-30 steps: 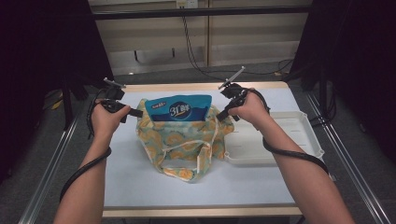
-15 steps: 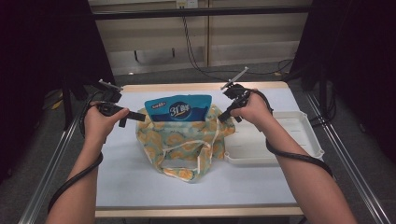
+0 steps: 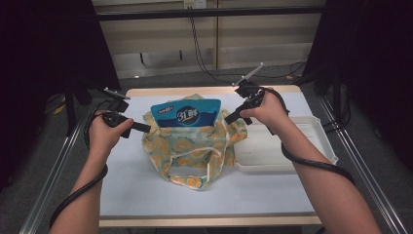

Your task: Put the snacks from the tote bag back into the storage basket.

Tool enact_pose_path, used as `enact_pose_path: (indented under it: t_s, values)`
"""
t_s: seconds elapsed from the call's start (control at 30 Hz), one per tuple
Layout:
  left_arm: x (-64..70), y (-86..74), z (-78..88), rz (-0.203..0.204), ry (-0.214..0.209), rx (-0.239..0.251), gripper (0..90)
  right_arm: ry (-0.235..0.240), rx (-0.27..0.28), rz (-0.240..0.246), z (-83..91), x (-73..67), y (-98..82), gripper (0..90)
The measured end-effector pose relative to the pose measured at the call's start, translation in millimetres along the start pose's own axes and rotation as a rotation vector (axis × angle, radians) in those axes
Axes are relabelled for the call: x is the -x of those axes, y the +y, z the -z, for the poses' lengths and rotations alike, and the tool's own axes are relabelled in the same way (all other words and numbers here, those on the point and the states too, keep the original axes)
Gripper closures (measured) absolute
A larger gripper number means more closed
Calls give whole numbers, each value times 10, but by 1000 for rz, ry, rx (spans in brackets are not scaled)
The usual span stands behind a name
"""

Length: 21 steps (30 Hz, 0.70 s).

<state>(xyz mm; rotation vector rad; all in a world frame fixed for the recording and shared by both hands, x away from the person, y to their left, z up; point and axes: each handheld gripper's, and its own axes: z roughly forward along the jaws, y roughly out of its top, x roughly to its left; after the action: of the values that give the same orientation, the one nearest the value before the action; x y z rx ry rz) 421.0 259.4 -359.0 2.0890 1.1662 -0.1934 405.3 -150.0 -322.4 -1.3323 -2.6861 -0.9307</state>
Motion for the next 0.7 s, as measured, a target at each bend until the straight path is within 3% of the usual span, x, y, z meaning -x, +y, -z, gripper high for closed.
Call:
enact_pose_path:
  t_s: [0.13, 0.37, 0.4, 0.43, 0.53, 0.57, 0.6, 0.7]
  values:
    - [1, -15, 3, 1, -2, 6, 900, 6, 4, -12, -11, -15, -5, 547]
    - [-3, -10, -27, 1, -2, 5, 900, 42, 2, -3, -51, -74, 12, 618]
    - [8, -7, -33, 18, -8, 15, 900, 40, 3, -2, -63, -78, 15, 644]
    - [-4, 0, -30, -5, -1, -1, 900, 45, -4, -1, -78, -79, 17, 694]
    - [15, 10, -58, 14, -8, 10, 900, 52, 4, -13, -128, -64, 16, 791]
    - [-10, 18, -53, -22, 3, -5, 900, 52, 4, -14, -142, -54, 15, 822]
    - [-14, 20, -58, -16, 4, 0, 900, 44, 10, -20, -151, -44, 14, 875]
    - [-33, 25, -71, 2, 0, 2, 900, 48, 9, -28, -178, -6, 16, 900]
